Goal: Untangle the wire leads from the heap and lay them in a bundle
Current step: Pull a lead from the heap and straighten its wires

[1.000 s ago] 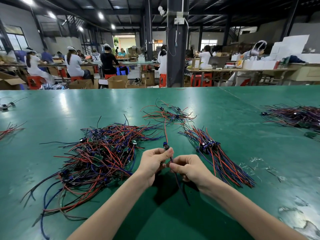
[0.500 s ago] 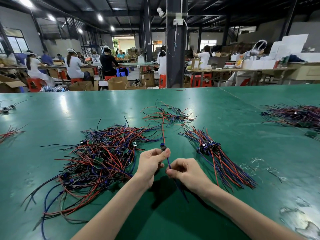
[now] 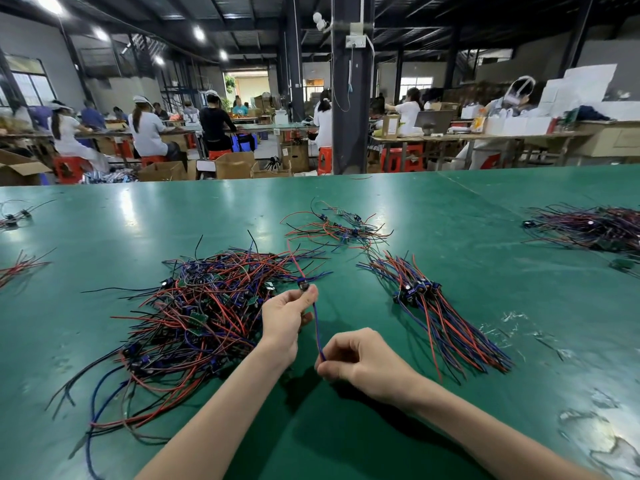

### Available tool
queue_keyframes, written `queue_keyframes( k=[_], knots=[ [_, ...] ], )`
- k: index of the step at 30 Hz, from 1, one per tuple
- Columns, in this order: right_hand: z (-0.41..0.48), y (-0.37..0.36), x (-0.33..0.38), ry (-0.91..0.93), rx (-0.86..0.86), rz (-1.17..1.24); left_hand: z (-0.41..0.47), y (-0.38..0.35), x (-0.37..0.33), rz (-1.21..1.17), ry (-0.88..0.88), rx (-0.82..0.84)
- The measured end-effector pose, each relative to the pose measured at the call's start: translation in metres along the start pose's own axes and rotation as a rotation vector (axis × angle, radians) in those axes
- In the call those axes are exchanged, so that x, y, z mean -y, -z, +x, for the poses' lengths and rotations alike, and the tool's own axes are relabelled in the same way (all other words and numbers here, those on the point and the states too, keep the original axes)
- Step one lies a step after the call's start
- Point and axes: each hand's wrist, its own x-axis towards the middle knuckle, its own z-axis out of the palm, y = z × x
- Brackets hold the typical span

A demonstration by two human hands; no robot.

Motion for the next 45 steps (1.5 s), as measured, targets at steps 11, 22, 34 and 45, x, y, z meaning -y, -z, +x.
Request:
queue_keyframes(
  k=[11,22,34,45],
  knots=[
    [-0.002,0.01,0.006,0.028,0.107,0.085,-0.003,0.0,0.0,-0.023,-0.013,-0.016],
    [0.001,0.028,0.006,0.034,0.197,0.044,-0.003,0.0,-0.003,-0.122,0.03,-0.045],
    [0.003,0.07,0.007,-0.234,0.244,0.15,-0.021,-0.012,-0.008,-0.163,0.188,0.096],
    [0.009,0.053,0.001,-0.146,-0.087,0.24,-0.037,-0.022,-0.003,-0.062,0.218,0.357]
  ],
)
